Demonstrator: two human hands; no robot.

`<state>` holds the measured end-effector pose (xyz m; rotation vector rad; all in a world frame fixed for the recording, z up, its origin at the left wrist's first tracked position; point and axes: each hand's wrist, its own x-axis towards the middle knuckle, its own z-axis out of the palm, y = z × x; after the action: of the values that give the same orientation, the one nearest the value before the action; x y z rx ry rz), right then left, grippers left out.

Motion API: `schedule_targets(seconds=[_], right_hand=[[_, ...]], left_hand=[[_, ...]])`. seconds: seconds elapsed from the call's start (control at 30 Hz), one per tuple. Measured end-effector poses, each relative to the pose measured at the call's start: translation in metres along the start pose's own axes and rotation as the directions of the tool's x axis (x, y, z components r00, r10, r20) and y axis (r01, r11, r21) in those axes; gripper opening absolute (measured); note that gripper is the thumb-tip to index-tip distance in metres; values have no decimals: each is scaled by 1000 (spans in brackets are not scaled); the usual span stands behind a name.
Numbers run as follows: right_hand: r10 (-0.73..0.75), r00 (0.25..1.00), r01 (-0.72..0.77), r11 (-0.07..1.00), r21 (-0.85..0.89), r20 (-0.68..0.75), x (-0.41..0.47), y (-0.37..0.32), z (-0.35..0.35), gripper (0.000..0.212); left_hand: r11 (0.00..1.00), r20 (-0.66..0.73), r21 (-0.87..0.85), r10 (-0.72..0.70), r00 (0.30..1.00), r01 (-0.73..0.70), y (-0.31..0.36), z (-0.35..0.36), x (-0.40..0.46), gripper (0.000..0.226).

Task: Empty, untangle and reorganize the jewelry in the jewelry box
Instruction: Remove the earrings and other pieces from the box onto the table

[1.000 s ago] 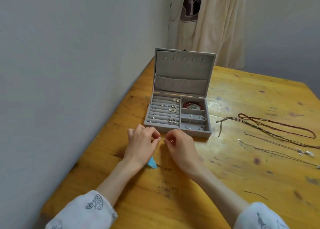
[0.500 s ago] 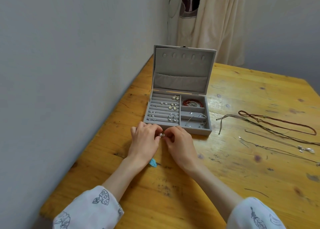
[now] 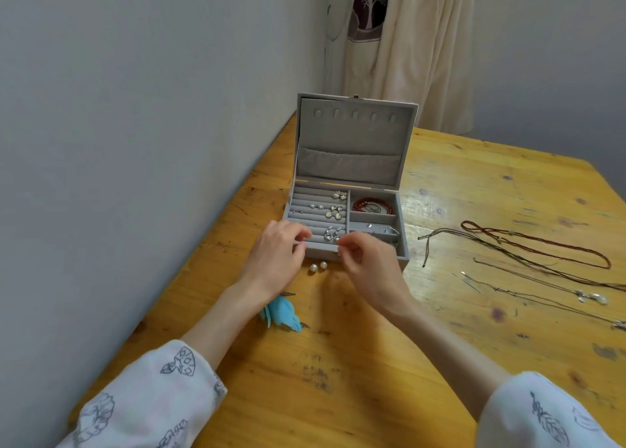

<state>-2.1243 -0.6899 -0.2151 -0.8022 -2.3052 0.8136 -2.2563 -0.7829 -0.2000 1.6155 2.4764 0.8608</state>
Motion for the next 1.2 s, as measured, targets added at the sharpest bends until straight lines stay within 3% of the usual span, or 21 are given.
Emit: schedule_targets(seconds=[0.23, 0.4, 0.67, 0.83, 0.97, 1.2], right_hand=[[59, 997, -64, 993, -100, -49, 74, 18, -14, 20], [128, 992, -123, 965, -232, 8, 119, 34, -4, 25], [-20, 990, 77, 911, -406, 143, 129, 42, 0, 28], [14, 993, 31, 925, -379, 115, 127, 40, 3, 23], [143, 987, -118, 954, -274, 74, 131, 39, 4, 20], [202, 960, -147, 952, -267, 194, 143, 41, 6, 18]], left_hand=[[999, 52, 46, 21, 998, -24, 4, -2, 69, 27], [994, 130, 112, 3, 992, -17, 2, 19, 114, 30], [999, 66, 44, 15, 998, -18, -4, 40, 135, 29], [998, 4, 44, 49, 999, -49, -6, 42, 132, 25], [999, -40, 28, 26, 999, -24, -4, 45, 132, 20], [998, 6, -61, -8, 1000, 8, -2, 42, 134, 18]])
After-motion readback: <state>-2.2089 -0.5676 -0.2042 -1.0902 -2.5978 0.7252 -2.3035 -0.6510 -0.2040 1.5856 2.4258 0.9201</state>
